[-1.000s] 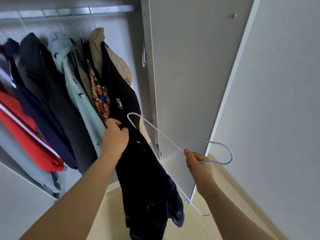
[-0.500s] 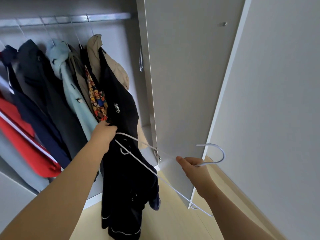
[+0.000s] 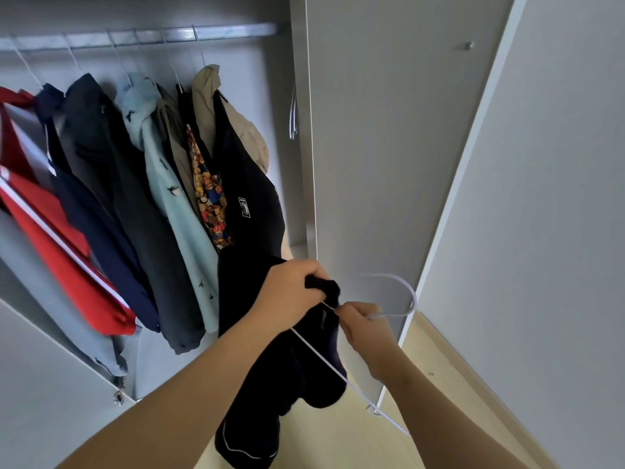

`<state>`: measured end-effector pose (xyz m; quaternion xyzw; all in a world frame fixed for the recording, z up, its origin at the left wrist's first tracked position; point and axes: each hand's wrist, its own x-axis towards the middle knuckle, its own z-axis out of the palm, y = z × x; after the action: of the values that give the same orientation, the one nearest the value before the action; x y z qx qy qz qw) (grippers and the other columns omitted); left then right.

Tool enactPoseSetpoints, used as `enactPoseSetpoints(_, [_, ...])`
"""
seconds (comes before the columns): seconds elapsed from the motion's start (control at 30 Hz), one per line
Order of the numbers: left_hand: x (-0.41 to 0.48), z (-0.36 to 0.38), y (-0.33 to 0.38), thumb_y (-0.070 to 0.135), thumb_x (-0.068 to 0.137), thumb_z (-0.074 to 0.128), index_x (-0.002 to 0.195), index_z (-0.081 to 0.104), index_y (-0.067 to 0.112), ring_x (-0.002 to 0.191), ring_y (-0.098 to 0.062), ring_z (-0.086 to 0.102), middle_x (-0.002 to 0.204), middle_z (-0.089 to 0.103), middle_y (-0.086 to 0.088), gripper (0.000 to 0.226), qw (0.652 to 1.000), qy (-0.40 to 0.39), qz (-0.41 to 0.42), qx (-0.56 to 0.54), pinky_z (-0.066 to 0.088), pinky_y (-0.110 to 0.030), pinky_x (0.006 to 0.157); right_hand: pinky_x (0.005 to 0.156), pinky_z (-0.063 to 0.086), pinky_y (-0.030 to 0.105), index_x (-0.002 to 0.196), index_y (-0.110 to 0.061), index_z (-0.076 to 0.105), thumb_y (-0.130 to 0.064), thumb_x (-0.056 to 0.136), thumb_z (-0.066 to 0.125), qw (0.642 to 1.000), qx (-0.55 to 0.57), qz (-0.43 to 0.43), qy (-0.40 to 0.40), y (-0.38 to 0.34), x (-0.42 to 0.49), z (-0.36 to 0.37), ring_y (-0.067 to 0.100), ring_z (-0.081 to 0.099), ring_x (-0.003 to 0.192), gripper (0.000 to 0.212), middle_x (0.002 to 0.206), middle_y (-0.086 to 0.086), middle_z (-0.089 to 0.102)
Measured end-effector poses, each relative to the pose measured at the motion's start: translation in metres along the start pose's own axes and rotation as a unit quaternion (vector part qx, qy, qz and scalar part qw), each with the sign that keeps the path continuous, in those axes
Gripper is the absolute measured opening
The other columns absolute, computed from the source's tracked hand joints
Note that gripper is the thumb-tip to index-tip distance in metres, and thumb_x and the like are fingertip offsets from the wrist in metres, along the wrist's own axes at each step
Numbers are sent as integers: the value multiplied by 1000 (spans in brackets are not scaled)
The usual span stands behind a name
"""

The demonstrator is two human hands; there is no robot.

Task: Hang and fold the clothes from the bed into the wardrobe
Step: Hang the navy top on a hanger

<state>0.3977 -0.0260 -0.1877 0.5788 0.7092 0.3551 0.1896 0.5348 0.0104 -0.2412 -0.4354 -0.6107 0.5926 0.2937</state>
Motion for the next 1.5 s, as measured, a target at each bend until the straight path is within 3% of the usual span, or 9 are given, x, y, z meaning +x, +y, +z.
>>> enactPoseSetpoints(0.13, [1,-5,-5,23,78,71,91,69,34,82,10,55,84,62,25,17,998,-40,50,0,40,-9,79,38,22,17,45,-17,32,2,82,43,997,69,6,24,-5,5,-1,8,23,37,43,40,-5,28])
enactPoseSetpoints(0.27, [5,-12,-16,57,84,44,96,70,36,99,-8,53,96,66,20,35,913,31,249,321,29,-35,92,44,21,22,36,-21,34,1,76,44,999,38,-21,28,-11,11,-8,10,24,41,47,44,-1,29])
enactPoseSetpoints(0.4, [8,-6,-21,56,87,47,102,64,30,91,-9,59,93,65,12,35,948,-74,189,245,41,-22,76,49,25,27,38,-15,45,-5,76,51,998,21,-31,50,-13,6,-13,11,29,43,40,45,2,35])
enactPoseSetpoints(0.63, [10,-3,-17,53,77,59,84,65,35,78,-2,60,78,66,17,20,995,61,37,68,48,-26,71,83,35,26,68,-31,57,-10,79,60,947,-44,-160,275,-31,0,-18,7,45,88,24,78,-16,57])
enactPoseSetpoints(0.77, [13,-14,-12,50,75,62,71,58,41,71,4,57,68,61,21,11,993,115,21,13,45,-24,66,58,42,11,63,-27,59,-8,81,56,982,-23,-103,158,-15,0,-12,-2,53,60,26,59,-16,60])
enactPoseSetpoints(0.9, [11,-30,-11,45,75,66,65,57,43,66,6,56,68,60,27,14,987,157,27,-33,43,-20,60,67,39,1,90,-27,62,-11,82,61,991,-103,-84,-20,10,6,3,1,58,81,18,84,-20,62])
enactPoseSetpoints(1.03, [7,-49,-18,40,76,69,65,60,44,60,6,55,65,60,27,15,979,191,22,-64,42,-10,54,81,48,19,93,-32,57,-27,81,64,970,-152,31,-185,34,9,11,13,61,91,15,89,-10,64])
enactPoseSetpoints(1.23, [0,-94,-39,28,77,72,64,58,30,50,6,53,56,61,21,19,975,208,13,-81,37,-4,49,104,12,51,112,-32,51,-41,79,49,839,-509,97,-167,63,10,22,20,48,115,34,102,-9,59])
enactPoseSetpoints(1.5, [-19,-125,-64,34,75,72,63,58,23,50,-4,47,54,54,9,22,991,131,-9,19,39,-23,54,110,9,54,90,-28,52,-24,88,36,811,-582,10,-57,63,18,19,16,40,120,17,110,-7,56])
